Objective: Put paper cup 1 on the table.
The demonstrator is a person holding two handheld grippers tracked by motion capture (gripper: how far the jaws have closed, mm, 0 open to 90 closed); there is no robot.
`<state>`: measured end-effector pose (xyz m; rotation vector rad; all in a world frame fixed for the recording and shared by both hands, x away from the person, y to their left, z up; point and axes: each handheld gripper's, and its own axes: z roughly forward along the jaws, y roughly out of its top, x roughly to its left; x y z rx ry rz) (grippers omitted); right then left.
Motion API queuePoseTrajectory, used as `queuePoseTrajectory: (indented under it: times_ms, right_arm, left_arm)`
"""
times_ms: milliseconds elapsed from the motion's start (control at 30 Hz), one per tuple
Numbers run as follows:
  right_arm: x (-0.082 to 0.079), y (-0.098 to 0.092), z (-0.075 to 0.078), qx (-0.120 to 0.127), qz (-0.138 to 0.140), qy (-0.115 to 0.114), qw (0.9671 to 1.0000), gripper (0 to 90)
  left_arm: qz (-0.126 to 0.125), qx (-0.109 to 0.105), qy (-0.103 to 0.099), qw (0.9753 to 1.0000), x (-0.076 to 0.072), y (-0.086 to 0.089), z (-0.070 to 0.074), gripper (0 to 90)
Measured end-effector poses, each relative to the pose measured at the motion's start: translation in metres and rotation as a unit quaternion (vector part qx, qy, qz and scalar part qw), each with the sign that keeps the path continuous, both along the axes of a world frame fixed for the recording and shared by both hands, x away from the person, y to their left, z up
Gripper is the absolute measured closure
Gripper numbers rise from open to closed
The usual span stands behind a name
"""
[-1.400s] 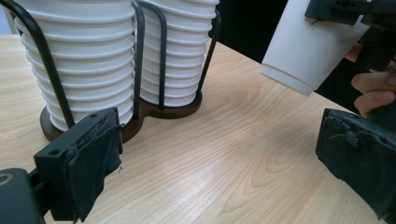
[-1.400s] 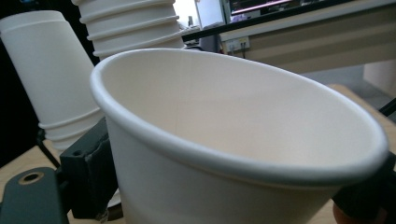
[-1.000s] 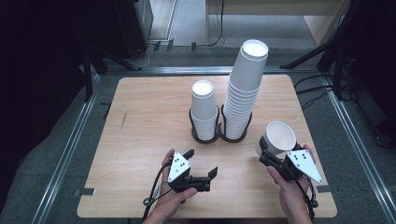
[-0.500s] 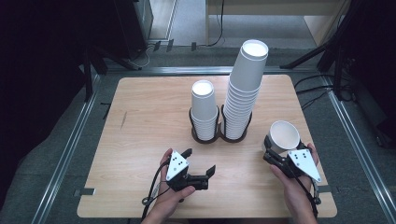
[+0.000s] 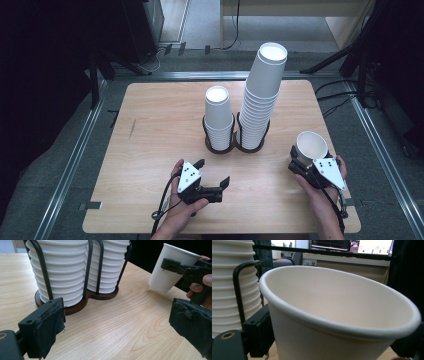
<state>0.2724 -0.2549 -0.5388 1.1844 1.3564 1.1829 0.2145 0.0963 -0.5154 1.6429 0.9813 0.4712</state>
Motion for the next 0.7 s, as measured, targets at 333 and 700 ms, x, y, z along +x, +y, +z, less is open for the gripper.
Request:
queuePoseTrajectory:
  times_ms: [333,700]
  right_arm:
    - [0.0025,0.0006,-0.0063,-0.031,-0.01,0.023,0.9992,10.6]
    - [0.0037,-0.0011,-0.0095,-0.028,-0.012,0.036,0.9989,10.0]
  left_arm:
    - [0.001,0.001,0.004,1.0,0.001,0.0006,-0.0018,0.9]
    - [0.003,-0.001,0.006,1.0,0.0015,0.0003,-0.0027,0.9]
